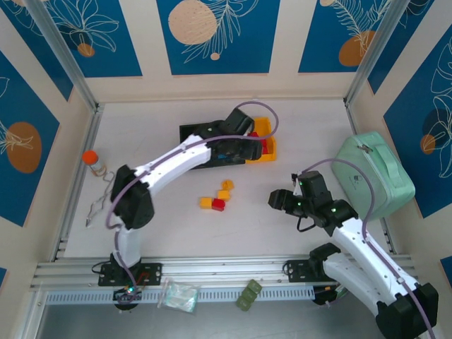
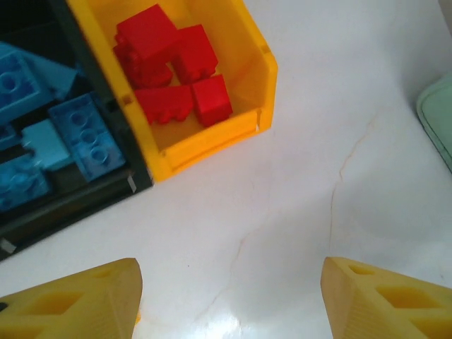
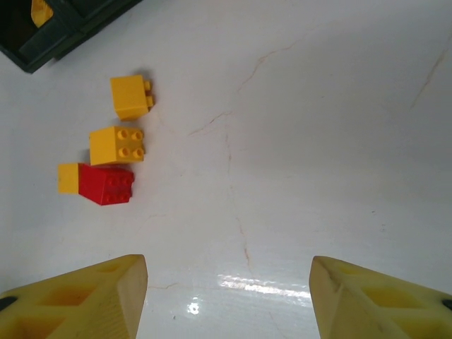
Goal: Sort the legos into containers by color
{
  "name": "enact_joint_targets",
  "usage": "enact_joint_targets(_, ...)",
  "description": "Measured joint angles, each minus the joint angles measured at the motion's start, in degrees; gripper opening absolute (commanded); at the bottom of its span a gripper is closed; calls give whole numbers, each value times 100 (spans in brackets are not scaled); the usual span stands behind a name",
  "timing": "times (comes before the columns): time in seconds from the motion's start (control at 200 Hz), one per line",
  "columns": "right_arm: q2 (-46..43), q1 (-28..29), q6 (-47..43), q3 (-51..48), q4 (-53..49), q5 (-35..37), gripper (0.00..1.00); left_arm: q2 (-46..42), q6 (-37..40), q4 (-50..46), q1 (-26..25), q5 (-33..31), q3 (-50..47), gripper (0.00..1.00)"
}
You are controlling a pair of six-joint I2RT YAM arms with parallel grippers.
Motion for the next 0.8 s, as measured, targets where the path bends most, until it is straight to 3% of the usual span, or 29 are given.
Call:
enact_joint_targets(0.33,835,863,87,374,345,225,62,-2059,-68,407,42,-455,-3040,69)
enact_joint_targets(0.51,1537,1292,105,686,614,354,62,-2933,-282,407,92,-634,-4214,72)
enact_joint_targets(0.8,1971,1392,109,844,914,363,62,-3095,-831,745,103,-542,-5110,75)
